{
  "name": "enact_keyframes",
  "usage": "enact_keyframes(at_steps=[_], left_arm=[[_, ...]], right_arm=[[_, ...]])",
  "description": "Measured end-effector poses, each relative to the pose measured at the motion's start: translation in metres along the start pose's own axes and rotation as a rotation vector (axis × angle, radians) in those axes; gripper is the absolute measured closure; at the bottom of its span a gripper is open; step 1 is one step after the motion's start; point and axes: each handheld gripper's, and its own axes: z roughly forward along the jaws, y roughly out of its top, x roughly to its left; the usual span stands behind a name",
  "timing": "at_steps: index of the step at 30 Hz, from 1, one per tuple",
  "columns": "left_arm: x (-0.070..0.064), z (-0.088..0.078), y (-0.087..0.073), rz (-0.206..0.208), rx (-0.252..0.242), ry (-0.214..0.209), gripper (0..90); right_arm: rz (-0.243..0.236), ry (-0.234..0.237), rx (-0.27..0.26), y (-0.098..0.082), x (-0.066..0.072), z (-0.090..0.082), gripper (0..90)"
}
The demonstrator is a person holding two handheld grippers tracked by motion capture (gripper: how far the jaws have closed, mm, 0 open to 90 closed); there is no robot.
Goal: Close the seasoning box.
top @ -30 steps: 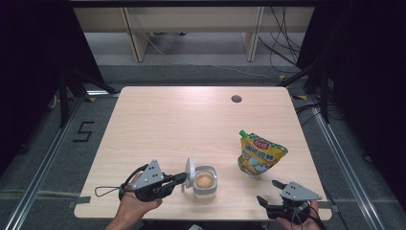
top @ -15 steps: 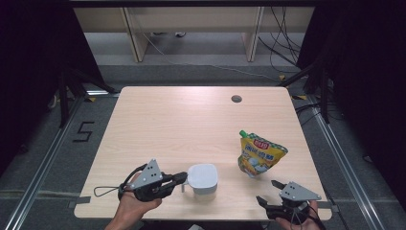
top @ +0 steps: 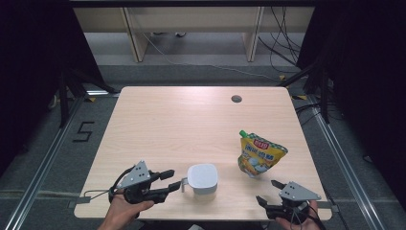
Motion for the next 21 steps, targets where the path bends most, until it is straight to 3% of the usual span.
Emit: enact_keyframes(at_steps=[5, 6, 9, 11, 21], left_arm=[[0.004, -0.006, -0.009, -0.005, 0.011, 0.016, 44.1], [0.005, -0.007, -0.010, -0.005, 0.013, 0.022, 43.3], [0.008, -0.010, -0.015, -0.009, 0.019, 0.031, 42.4], [0.008, -0.012, -0.018, -0.031, 0.025, 0.044, 42.0], [0.010, -0.014, -0.032, -0.018, 0.068, 0.049, 39.0]], right_arm=[[0.019, -0.006, 0.004, 0.000, 0.001, -0.001, 23.7], [0.002, -0.003, 0.000, 0.000, 0.000, 0.000, 23.6], [0.009, 0.007, 0.008, 0.000, 0.000, 0.000, 23.6], [-0.003, -0.001, -0.001, 0.000, 0.000, 0.000, 23.7], [0.018, -0.004, 0.004, 0.000, 0.002, 0.000, 23.7]])
